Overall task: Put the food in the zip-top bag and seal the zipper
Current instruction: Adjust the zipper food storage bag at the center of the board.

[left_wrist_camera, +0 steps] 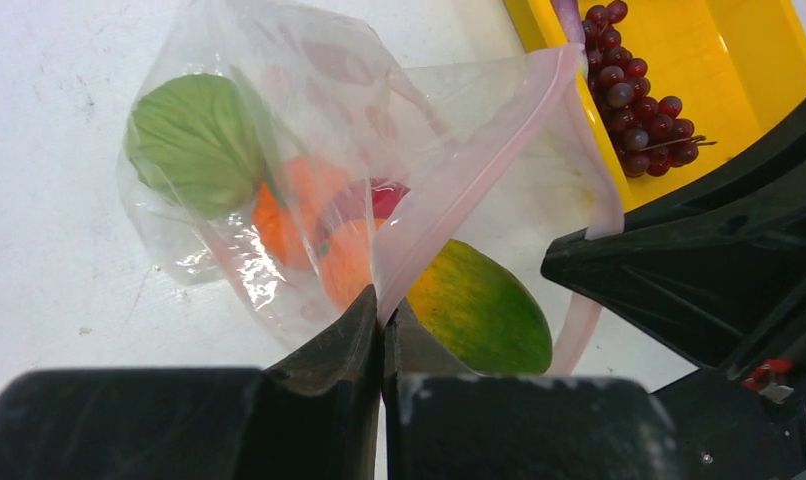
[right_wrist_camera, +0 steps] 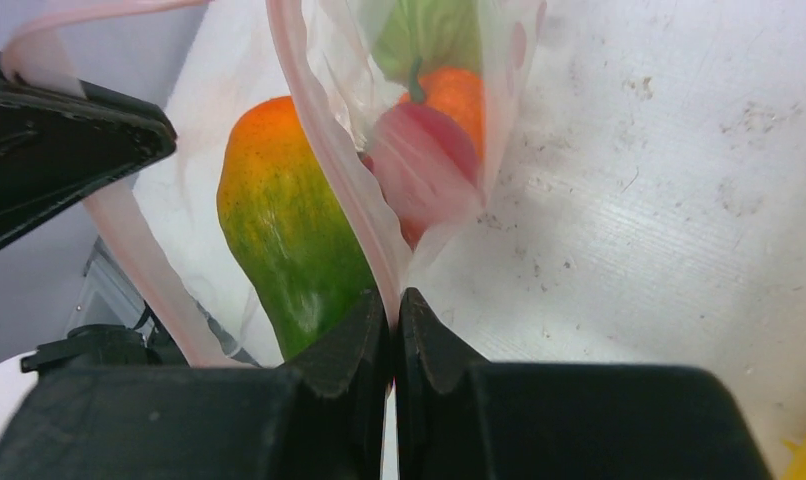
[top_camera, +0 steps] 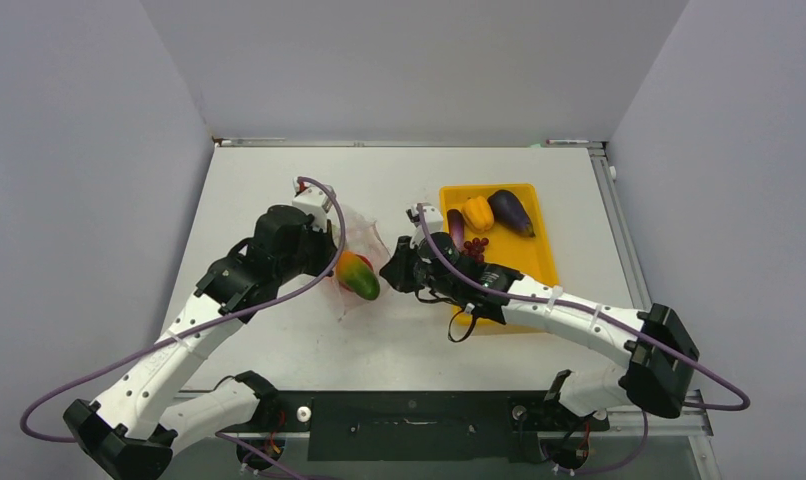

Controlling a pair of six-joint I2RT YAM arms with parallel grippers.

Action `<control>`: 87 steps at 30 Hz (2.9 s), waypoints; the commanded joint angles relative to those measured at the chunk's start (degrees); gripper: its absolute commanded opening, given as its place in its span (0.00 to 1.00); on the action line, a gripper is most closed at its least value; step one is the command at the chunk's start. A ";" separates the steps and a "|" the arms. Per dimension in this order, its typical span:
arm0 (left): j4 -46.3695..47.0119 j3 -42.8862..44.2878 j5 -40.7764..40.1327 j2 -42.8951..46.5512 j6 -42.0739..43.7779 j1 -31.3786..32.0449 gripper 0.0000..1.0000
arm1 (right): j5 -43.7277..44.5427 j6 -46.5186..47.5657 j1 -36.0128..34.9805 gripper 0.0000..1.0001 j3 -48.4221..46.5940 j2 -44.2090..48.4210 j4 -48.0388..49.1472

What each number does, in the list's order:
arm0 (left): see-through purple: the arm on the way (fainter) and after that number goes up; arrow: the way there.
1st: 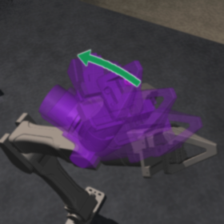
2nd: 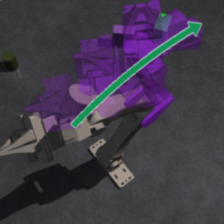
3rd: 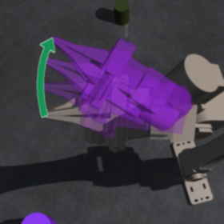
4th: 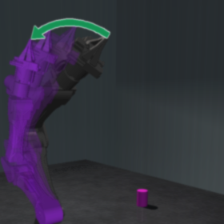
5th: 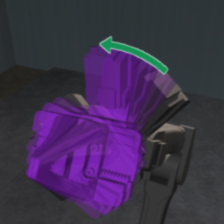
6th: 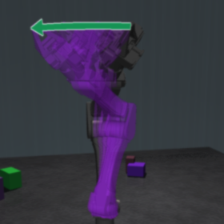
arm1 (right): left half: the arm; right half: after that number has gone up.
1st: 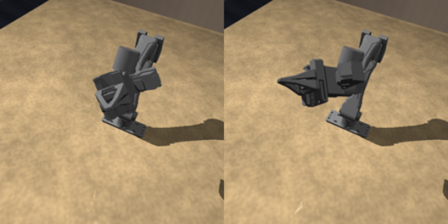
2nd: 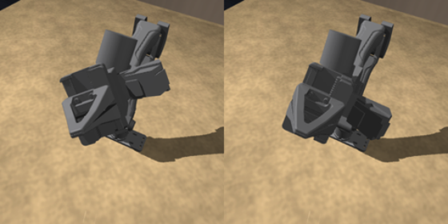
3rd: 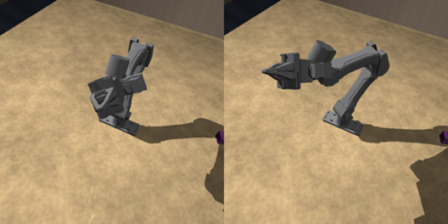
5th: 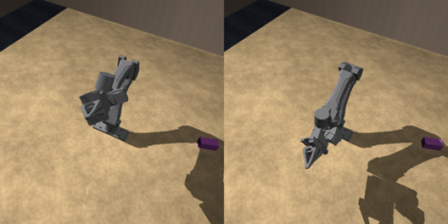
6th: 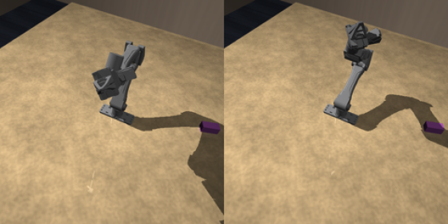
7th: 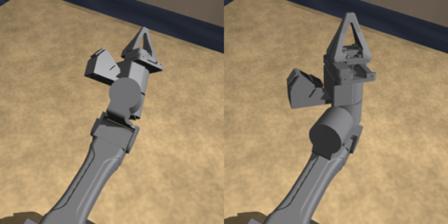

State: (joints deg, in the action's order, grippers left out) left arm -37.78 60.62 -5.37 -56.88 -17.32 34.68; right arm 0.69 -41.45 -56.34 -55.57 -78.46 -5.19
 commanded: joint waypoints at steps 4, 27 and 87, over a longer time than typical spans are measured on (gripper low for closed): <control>-5.36 8.07 0.47 2.65 1.24 -0.05 0.00 | 4.26 6.30 -0.35 0.05 -7.75 7.74 -5.77; -5.77 10.63 10.67 3.29 -5.51 -0.20 0.01 | 3.29 14.20 -0.44 0.05 -16.00 9.57 -13.53; 9.93 -3.06 11.09 -5.56 -12.07 -0.93 0.00 | 5.41 15.32 0.26 0.05 -5.41 4.31 -9.42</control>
State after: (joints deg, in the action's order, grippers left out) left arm -31.24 60.31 5.02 -57.89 -27.44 34.02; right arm 7.05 -23.73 -56.29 -63.61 -71.07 -16.82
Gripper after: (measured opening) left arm 0.007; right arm 0.059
